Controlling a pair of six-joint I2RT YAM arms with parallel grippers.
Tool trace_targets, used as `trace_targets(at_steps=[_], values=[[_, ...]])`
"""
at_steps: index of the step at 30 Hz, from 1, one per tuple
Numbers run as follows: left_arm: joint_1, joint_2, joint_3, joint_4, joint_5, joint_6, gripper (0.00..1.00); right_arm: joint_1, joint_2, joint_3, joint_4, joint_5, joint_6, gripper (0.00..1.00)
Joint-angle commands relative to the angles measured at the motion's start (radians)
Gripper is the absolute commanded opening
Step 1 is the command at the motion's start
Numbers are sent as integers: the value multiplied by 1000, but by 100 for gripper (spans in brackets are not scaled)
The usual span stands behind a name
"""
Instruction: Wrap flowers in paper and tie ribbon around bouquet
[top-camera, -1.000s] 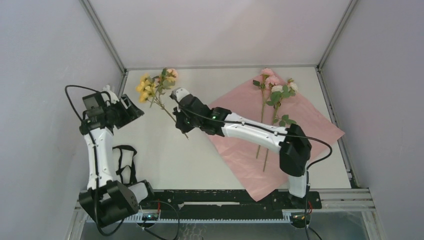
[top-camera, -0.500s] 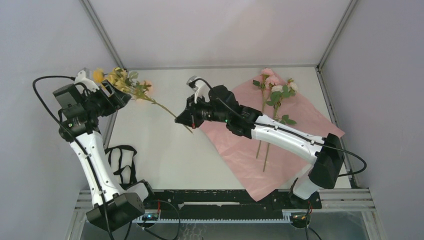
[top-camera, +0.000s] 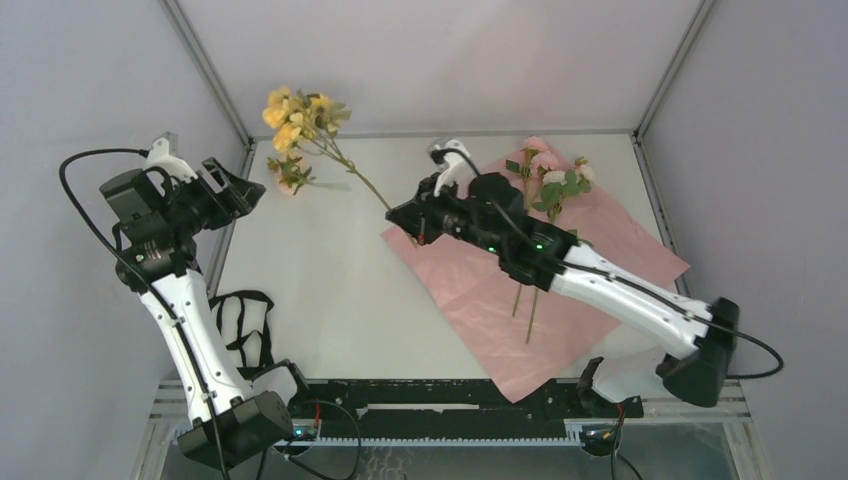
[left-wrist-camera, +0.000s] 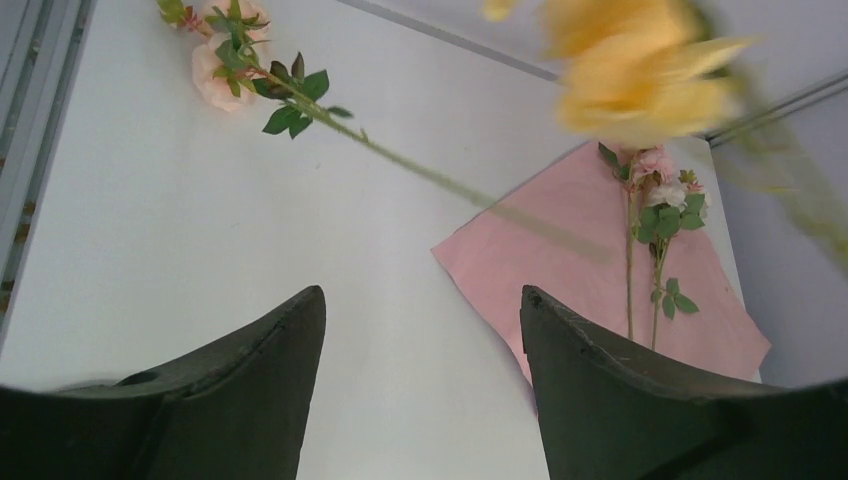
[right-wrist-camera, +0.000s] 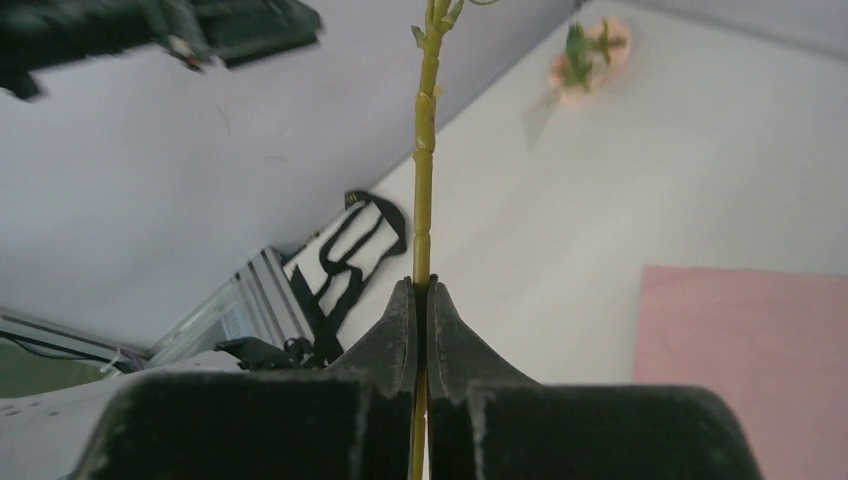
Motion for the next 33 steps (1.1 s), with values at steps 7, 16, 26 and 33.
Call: trace_targets(at_steps=[7,16,26,33], values=[[-8,23,-106,78,-8,12,76,-11,-351,-14,-53,171,-80,0],[-153,27,-238,125,-152,-1,76,-371,-461,-261,-332,361,145,0],[-357,226,-303,179,-401,-114,86,-632,-258,-618,-275,295,163,0],[-445,527,-171,191,-545,-170,90,-656,-174,-607,-386,329,167,55]])
